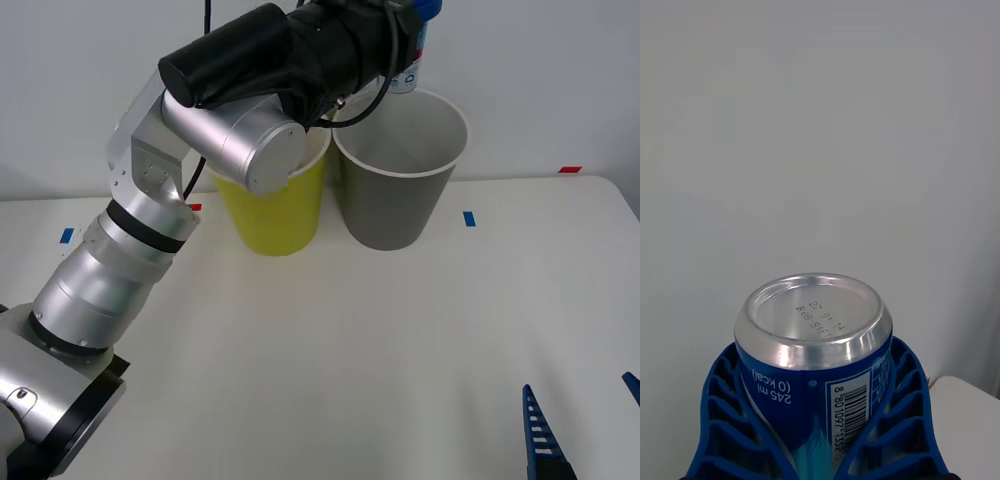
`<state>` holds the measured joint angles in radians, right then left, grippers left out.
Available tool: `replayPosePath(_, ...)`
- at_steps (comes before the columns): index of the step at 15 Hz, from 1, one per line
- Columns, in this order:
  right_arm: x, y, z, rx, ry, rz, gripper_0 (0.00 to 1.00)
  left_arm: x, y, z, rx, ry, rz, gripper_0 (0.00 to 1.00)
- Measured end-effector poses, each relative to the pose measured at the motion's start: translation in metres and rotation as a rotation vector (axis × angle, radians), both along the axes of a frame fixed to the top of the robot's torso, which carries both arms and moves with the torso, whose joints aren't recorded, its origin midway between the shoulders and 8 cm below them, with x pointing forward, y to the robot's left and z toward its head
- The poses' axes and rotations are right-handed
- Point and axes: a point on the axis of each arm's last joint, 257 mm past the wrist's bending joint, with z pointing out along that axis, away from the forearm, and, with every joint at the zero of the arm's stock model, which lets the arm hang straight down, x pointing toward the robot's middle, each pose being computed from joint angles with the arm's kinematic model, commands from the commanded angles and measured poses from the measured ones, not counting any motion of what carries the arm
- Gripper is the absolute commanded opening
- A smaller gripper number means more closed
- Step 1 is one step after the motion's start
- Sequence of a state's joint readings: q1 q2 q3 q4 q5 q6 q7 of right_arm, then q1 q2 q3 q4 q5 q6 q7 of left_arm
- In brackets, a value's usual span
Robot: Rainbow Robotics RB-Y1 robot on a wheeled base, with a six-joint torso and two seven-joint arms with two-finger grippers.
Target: Put cans in the gray bin and PET bottles in the light green bin.
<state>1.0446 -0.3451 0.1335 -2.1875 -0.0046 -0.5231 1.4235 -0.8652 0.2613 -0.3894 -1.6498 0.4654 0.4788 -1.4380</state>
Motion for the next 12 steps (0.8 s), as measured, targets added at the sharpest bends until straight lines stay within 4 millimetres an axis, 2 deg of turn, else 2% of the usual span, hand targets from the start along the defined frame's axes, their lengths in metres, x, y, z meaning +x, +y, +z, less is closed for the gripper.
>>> replayPosePath(7, 0.000, 0.000, 0.000, 0.000, 0.000, 0.000, 1.00, 0.019, -0.019, -0.021, -0.066, -0.067, 0.008, 0.00)
replayPosePath(12, 0.000, 0.000, 0.000, 0.000, 0.000, 0.000, 1.00, 0.010, -0.038, -0.027, -0.072, -0.064, -0.019, 0.00)
